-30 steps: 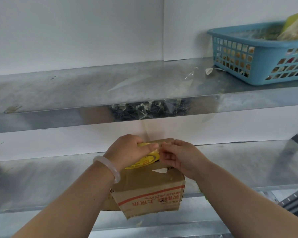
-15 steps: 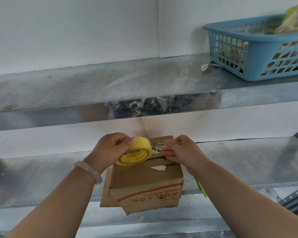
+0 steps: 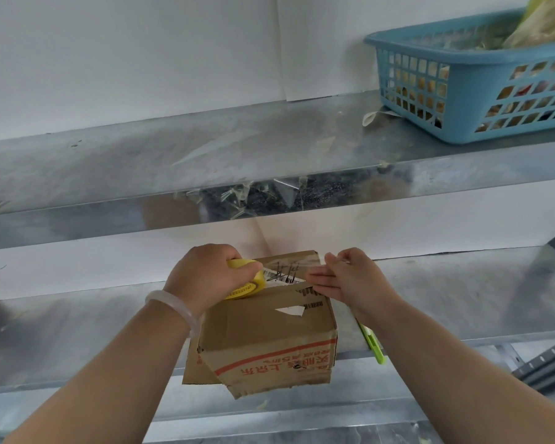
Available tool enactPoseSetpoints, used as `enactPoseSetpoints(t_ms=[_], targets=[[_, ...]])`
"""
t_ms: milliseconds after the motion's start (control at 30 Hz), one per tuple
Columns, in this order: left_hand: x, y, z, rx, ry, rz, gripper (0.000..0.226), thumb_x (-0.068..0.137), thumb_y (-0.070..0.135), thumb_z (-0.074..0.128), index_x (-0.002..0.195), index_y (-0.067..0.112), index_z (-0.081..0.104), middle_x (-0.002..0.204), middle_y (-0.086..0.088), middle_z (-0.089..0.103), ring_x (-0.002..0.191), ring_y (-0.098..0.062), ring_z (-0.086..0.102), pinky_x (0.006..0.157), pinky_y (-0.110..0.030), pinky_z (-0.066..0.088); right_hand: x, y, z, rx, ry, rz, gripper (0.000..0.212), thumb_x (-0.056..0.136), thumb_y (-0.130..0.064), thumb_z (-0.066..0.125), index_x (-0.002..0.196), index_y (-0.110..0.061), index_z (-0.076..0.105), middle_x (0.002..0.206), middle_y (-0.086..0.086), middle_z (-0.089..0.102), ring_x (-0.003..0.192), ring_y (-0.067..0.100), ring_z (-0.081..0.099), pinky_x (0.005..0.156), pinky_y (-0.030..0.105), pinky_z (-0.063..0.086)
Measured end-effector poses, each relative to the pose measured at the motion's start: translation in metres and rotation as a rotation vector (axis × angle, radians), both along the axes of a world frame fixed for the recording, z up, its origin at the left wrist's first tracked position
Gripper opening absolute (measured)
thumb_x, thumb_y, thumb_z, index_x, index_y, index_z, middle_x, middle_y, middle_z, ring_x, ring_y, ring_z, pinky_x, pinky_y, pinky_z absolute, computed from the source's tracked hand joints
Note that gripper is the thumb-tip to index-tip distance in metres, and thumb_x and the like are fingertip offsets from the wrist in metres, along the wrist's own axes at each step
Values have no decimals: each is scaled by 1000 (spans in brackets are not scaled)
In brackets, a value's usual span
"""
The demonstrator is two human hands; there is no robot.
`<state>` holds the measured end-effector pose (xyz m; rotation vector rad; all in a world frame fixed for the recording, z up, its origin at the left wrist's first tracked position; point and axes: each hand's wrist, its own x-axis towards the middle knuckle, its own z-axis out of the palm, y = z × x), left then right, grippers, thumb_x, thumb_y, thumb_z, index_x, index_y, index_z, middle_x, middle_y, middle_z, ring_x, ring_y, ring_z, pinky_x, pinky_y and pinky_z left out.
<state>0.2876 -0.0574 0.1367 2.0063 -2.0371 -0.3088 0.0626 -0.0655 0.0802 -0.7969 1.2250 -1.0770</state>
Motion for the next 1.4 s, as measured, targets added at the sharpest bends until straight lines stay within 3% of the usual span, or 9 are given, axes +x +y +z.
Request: enactPoseSetpoints(t_ms=[200, 367, 500, 867, 933, 1033, 1133, 1300, 1400], targets=[[-14, -3, -2, 34, -113, -66, 38, 81, 62, 55, 78, 25, 66, 74, 8, 62, 73, -10, 57, 66, -32, 51, -13, 5, -7, 38, -102, -68, 9, 99, -10, 55, 100, -5, 47, 91, 21, 73, 85, 30, 74, 78, 41, 61], [-30, -7, -6, 19, -273, -104, 42, 82, 62, 51, 64, 24, 56, 65, 7, 58, 64, -10, 55, 53, -27, 40, -32, 7, -17, 43, -165, -158, 9, 97, -9, 58, 97, -5, 50, 81, 18, 72, 80, 33, 73, 70, 43, 61], [-37, -11, -6, 38, -309, -119, 44, 83, 63, 51, 63, 24, 55, 64, 6, 58, 63, -11, 55, 53, -27, 41, -38, 9, -26, 55, -201, -189, 11, 97, -9, 57, 90, -5, 51, 78, 17, 71, 78, 32, 73, 70, 43, 61], [-45, -18, -8, 73, -354, -107, 41, 79, 62, 56, 62, 25, 57, 65, 8, 58, 64, -10, 55, 53, -26, 38, -22, 5, -74, 258, -362, -154, 12, 95, -11, 61, 87, -5, 54, 69, 8, 67, 61, 16, 66, 52, 28, 56], [-45, -19, -7, 71, -354, -101, 41, 79, 61, 56, 61, 24, 56, 64, 7, 58, 63, -11, 55, 52, -26, 35, -17, 5, -80, 269, -311, -158, 16, 93, -13, 64, 82, -7, 54, 72, 9, 67, 62, 18, 64, 61, 32, 58], [-45, -21, -7, 81, -380, -110, 41, 80, 62, 55, 63, 25, 58, 65, 7, 59, 63, -11, 56, 52, -27, 37, -10, 10, -92, 279, -132, -106, 23, 84, -32, 74, 78, -15, 59, 78, 7, 69, 76, 26, 68, 84, 50, 58], [-44, -21, -9, 65, -393, -111, 42, 80, 62, 55, 62, 24, 57, 63, 6, 58, 62, -11, 55, 51, -26, 34, 0, 13, -95, 253, -27, -103, 28, 77, -44, 75, 75, -21, 60, 76, 5, 70, 83, 32, 69, 84, 55, 56], [-42, -22, -10, 60, -398, -96, 41, 80, 59, 56, 62, 22, 59, 62, 6, 58, 61, -11, 55, 51, -26, 38, 8, 14, -102, 282, -1, -169, 33, 80, -43, 76, 97, -23, 56, 101, 3, 67, 93, 25, 65, 88, 45, 55], [-41, -21, -10, 63, -388, -95, 40, 80, 59, 55, 65, 23, 61, 66, 5, 60, 64, -11, 56, 55, -28, 43, 8, 14, -108, 342, -18, -129, 36, 79, -47, 76, 102, -29, 56, 103, 2, 69, 94, 26, 67, 84, 47, 57]])
